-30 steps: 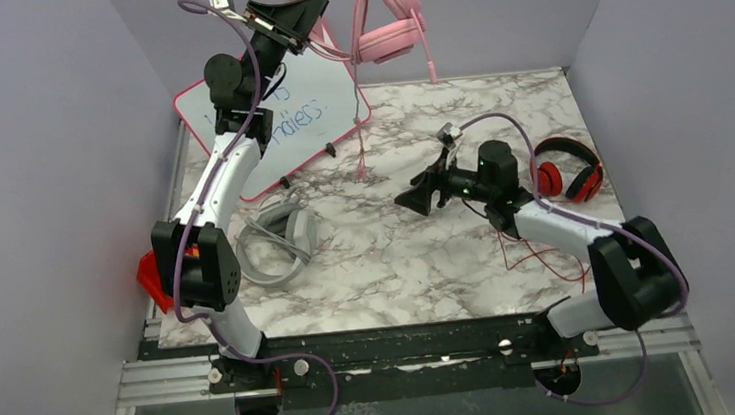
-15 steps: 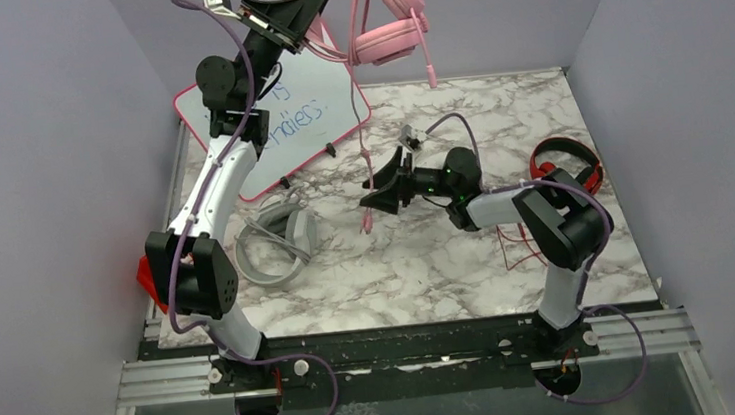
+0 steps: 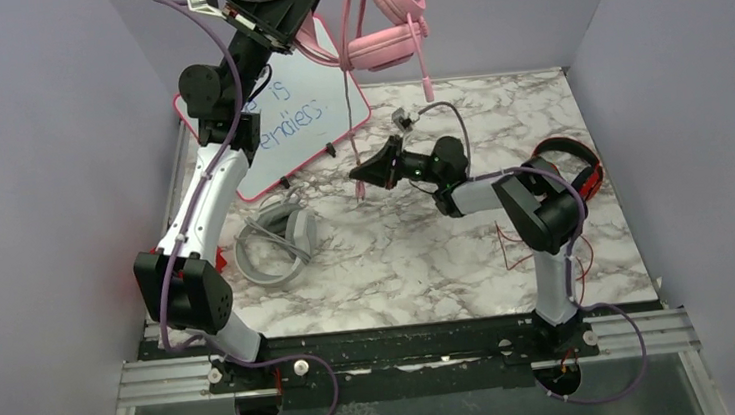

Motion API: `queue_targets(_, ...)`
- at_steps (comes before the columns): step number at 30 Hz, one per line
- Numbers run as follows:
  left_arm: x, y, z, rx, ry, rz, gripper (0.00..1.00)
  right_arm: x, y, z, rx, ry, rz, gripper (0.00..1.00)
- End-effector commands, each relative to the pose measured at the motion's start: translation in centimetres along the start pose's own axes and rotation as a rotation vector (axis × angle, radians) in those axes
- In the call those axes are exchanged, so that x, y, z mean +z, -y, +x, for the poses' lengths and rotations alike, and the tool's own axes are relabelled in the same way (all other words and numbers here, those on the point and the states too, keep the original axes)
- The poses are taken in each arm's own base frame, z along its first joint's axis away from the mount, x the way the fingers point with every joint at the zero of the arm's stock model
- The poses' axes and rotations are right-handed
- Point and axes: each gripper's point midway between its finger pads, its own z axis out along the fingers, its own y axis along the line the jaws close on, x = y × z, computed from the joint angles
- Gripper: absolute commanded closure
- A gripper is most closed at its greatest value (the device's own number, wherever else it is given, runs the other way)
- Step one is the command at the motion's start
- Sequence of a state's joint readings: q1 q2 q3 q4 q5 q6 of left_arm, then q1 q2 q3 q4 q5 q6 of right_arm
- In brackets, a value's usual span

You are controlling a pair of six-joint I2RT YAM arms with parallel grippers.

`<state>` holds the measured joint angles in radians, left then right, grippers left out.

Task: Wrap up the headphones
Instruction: Wrap the headphones cable around the headphones.

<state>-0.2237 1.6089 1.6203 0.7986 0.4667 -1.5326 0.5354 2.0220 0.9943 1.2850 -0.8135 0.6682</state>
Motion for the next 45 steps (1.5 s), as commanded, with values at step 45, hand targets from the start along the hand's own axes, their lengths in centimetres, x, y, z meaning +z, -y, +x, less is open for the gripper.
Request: queue_targets(45,-19.3,-23.5,15.7,0.173,-0.573,-0.735,1.00,-14.5,8.4,-28.4,-0.037,-0.081,0.411,1.00)
